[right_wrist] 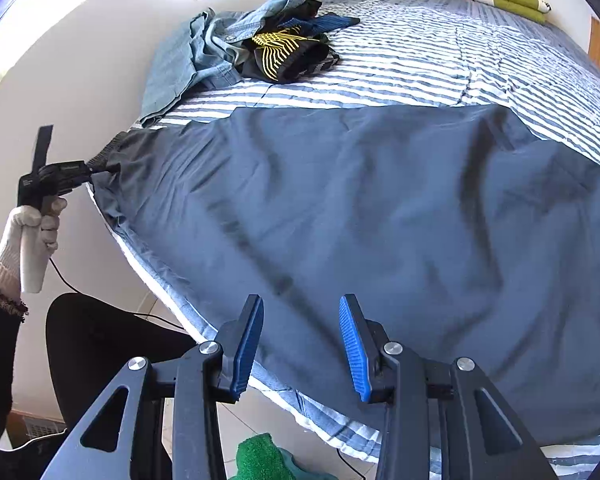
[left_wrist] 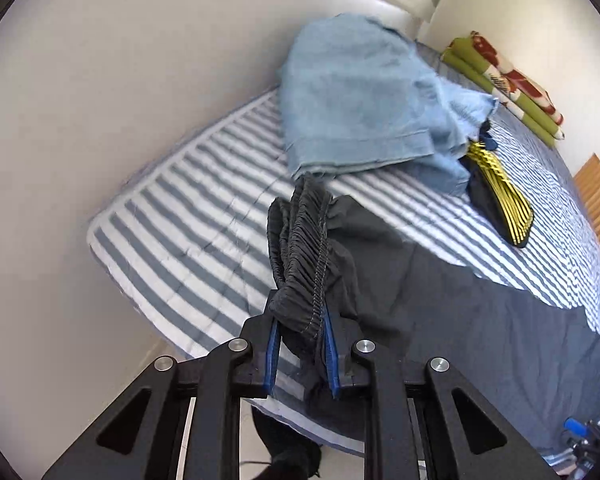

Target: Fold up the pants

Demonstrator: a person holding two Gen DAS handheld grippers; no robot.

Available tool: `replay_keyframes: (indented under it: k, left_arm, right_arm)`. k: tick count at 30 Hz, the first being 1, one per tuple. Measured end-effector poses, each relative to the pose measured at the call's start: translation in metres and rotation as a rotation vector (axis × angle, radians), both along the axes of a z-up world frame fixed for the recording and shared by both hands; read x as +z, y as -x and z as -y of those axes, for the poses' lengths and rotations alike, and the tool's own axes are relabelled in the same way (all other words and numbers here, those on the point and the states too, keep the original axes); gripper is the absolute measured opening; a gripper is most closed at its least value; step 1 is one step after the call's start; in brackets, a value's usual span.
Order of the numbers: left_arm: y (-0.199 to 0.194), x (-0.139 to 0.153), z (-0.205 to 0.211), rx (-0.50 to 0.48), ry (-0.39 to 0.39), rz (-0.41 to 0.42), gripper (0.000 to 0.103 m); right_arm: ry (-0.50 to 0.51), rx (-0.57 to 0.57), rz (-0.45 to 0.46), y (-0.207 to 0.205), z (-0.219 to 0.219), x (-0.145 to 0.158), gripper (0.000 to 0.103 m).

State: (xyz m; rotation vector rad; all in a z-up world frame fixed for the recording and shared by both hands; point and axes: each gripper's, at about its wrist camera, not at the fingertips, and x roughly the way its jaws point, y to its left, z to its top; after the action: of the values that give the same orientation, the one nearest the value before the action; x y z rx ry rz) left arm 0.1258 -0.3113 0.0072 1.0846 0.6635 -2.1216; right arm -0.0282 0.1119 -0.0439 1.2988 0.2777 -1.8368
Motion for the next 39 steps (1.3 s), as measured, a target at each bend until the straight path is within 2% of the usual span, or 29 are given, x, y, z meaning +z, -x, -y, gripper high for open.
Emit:
replay_keyframes:
  k: [1,4,8,12,14,18,21,24,28,29,31,33,36,39]
  left_arm:
    - [0.002,0.005,-0.002,-0.009,0.009,0.000,0.020]
    - [0.000,0.001,0.009,0.031,-0.081,-0.018,0.018]
    - [0.003,-0.001,0.002,0.033,-0.057,0.008,0.018]
    - [0.020,0.019,-0.020,-0.030,-0.055,-0.045,0.017]
    - [0.036,0.038,-0.041,-0.090,-0.048,-0.084,0.017]
    - [0.087,0.081,-0.112,-0.278,-0.001,-0.149,0.017]
    - [0.137,0.102,-0.182,-0.432,-0.013,-0.194,0.017]
    - [0.191,0.109,-0.269,-0.610,-0.010,-0.211,0.017]
    - [0.260,0.089,-0.393,-0.800,-0.056,-0.200,0.017]
    - [0.276,0.078,-0.428,-0.852,-0.072,-0.193,0.017]
    - [0.296,0.056,-0.489,-0.930,-0.051,-0.166,0.017]
    - [0.314,0.023,-0.547,-1.011,-0.066,-0.102,0.017]
    - [0.327,-0.017,-0.607,-1.086,-0.029,-0.007,0.017]
    - [0.327,-0.040,-0.631,-1.115,-0.028,0.045,0.017]
  right_arm:
    - [0.001,-0.002,0.005,0.001,0.000,-0.001,0.035]
    - [0.002,-0.021,0.028,0.004,-0.003,-0.006,0.035]
    - [0.007,-0.046,0.045,0.007,-0.014,-0.011,0.035]
    - [0.001,-0.084,0.038,0.017,-0.030,-0.012,0.035]
    - [0.008,-0.129,0.026,0.027,-0.044,-0.010,0.035]
    - [0.016,-0.231,0.032,0.049,-0.081,-0.013,0.035]
    - [0.043,-0.320,0.059,0.065,-0.115,-0.014,0.035]
    - [0.058,-0.413,0.037,0.081,-0.151,-0.010,0.035]
    - [0.086,-0.545,0.006,0.101,-0.207,-0.003,0.035]
    - [0.085,-0.580,0.002,0.106,-0.223,-0.003,0.035]
    - [0.095,-0.633,0.006,0.112,-0.252,-0.003,0.035]
    - [0.129,-0.672,0.029,0.118,-0.278,-0.005,0.037]
    - [0.179,-0.713,0.084,0.126,-0.310,-0.008,0.037]
    - [0.221,-0.726,0.111,0.131,-0.332,-0.008,0.037]
